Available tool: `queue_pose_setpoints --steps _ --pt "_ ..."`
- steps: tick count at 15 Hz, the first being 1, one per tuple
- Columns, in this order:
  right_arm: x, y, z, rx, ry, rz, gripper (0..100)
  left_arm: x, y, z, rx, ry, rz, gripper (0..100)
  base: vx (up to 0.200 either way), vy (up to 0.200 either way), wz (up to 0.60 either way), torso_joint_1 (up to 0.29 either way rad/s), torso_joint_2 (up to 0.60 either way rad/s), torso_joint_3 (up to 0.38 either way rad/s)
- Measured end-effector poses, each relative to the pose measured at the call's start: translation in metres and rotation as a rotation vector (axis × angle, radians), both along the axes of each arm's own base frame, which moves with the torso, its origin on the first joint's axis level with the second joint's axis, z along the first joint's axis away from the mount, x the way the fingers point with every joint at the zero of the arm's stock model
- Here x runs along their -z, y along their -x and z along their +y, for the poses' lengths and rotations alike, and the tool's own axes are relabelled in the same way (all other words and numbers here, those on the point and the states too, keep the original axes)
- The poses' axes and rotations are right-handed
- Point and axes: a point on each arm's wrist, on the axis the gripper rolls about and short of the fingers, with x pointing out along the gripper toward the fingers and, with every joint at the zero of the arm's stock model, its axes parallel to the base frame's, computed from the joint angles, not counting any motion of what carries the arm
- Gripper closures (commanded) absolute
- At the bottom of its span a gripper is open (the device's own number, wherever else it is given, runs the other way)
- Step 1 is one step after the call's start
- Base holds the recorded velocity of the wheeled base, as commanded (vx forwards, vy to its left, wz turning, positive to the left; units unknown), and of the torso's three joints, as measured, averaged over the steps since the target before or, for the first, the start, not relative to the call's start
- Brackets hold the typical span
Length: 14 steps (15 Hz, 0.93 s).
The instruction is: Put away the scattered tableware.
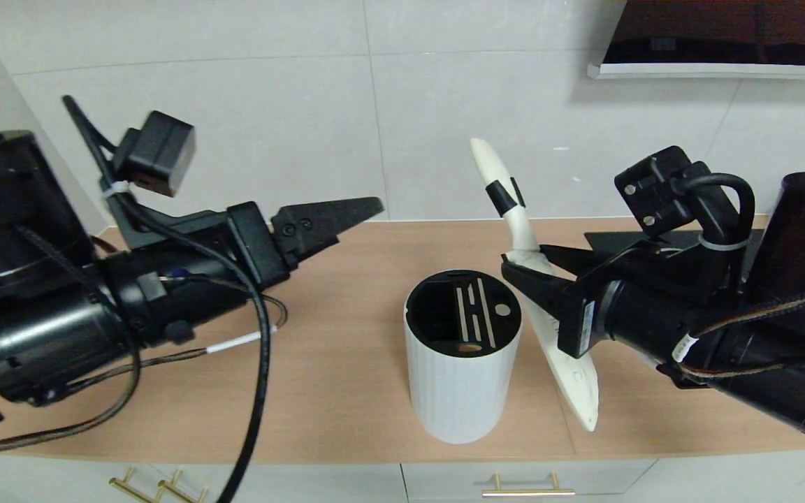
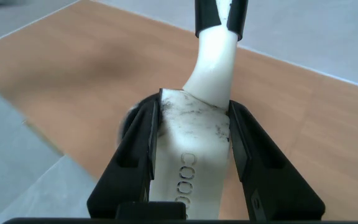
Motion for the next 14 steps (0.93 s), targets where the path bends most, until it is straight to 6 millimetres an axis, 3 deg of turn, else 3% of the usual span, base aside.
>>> queue_pose_setpoints --steps 3,7,14 --pt "0.001 0.008 0.007 0.003 0.004 0.001 100 0.006 -0.005 -0.017 0.124 0.055 0.012 0 0.000 0.000 0.00 0.000 0.00 0.000" --pt "0.004 0.018 0.015 -0.021 0.011 0.006 100 0.018 -0.006 -0.025 0.146 0.048 -0.070 0 0.000 0.000 0.00 0.000 0.00 0.000" --pt "0.008 0.027 0.022 -0.061 0.024 0.014 100 0.030 -0.001 -0.058 0.136 -0.043 -0.145 0 0.000 0.000 0.00 0.000 0.00 0.000"
